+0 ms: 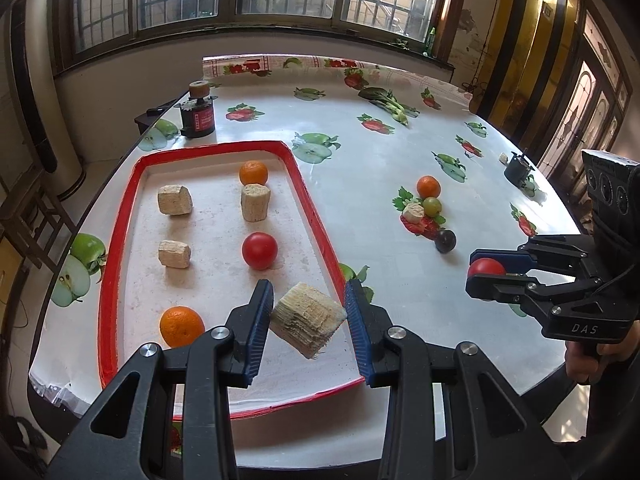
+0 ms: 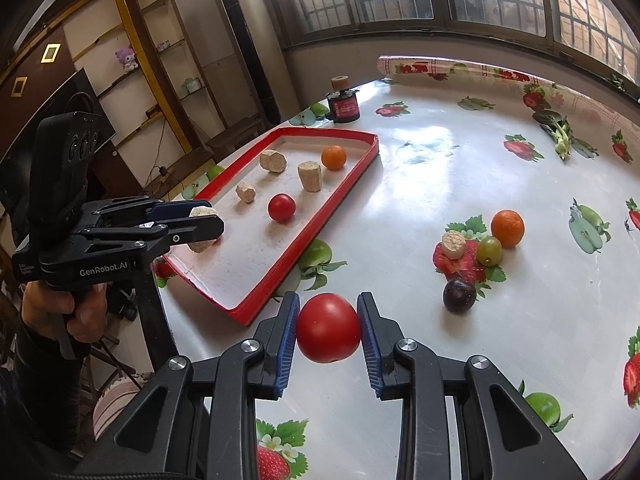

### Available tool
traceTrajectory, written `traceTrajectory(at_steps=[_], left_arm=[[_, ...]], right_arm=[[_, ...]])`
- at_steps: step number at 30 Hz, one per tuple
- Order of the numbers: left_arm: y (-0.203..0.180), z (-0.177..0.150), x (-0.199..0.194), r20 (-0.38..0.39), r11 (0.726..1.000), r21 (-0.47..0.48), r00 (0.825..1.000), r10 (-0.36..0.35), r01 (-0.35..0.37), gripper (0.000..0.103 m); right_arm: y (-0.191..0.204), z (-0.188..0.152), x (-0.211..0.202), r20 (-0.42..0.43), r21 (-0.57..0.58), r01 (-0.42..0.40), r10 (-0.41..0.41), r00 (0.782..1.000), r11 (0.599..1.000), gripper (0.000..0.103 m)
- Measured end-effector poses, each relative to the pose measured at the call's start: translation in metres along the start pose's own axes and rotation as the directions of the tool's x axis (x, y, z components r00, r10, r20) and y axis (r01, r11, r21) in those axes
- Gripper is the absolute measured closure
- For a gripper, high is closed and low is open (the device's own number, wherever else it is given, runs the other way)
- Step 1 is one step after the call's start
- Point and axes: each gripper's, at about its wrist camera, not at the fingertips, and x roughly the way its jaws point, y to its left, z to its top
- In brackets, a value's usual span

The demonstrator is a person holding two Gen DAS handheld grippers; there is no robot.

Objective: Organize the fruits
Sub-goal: 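Carry tomato and bread block into the red tray and open both tools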

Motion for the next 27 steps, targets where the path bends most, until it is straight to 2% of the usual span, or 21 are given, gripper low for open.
traceTrajectory(at_steps=[14, 27], left_arm=[[0.039, -0.003, 0.004, -0.004, 0.997, -0.079, 1.000, 0.027, -0.027, 0.068], [0.106, 0.001, 0.006, 0.001, 0.970, -0.228, 0.996, 0.084, -0.081, 0.068]], right_arm=[[0.020, 0.023, 0.034, -0.037, -0.028, -0.057, 0.056, 0.998, 0.998, 0.073], [0.035, 0.063, 0.081, -0.050, -0.046, -0.080, 0.078, 0.996, 0.996, 0.073]])
